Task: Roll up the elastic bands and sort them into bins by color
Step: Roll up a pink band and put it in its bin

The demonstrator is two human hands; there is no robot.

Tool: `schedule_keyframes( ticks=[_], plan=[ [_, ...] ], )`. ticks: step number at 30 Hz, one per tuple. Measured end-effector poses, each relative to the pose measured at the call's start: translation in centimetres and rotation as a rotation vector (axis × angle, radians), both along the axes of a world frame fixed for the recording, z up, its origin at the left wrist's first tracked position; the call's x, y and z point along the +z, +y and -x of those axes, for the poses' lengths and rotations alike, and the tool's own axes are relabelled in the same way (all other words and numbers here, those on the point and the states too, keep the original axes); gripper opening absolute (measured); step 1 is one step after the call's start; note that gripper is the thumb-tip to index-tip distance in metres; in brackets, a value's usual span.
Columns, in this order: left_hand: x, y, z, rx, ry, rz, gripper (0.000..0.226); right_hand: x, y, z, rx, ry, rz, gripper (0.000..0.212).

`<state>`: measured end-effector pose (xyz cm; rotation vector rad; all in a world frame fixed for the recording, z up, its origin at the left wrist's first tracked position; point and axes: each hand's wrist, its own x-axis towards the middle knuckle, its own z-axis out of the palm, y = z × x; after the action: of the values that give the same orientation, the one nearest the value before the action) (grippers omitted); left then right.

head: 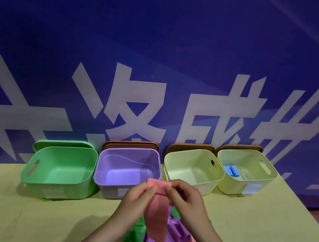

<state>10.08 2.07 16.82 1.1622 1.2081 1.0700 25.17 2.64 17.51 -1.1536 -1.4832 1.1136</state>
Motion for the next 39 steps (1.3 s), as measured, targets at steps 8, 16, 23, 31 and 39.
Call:
schedule_keyframes(
  ticks=[8,16,23,31,39],
  plan=[
    [-0.1,1.3,0.0,-0.029,0.109,-0.153,0.052,-0.7,1.2,0.3,-0.041,-0.003,-0.034,0.025],
    [0.3,1.6,-0.2,0.009,-0.081,0.017,0.022,0.1,1.7,-0.1,-0.067,-0.006,-0.089,0.007],
    [0.0,1.7,-0.4,0.047,-0.278,0.216,0.055,0.6,1.7,-0.2,-0.056,-0.170,-0.249,0.029],
    [-0.1,1.5,-0.1,-0.001,-0.302,0.182,0.041,1.1,1.2,-0.8,0.121,-0.230,-0.322,0.037],
    [-0.3,1.5,0.0,0.119,-0.146,0.094,0.025,0.9,1.3,-0.4,0.020,0.062,0.068,0.026]
  ],
)
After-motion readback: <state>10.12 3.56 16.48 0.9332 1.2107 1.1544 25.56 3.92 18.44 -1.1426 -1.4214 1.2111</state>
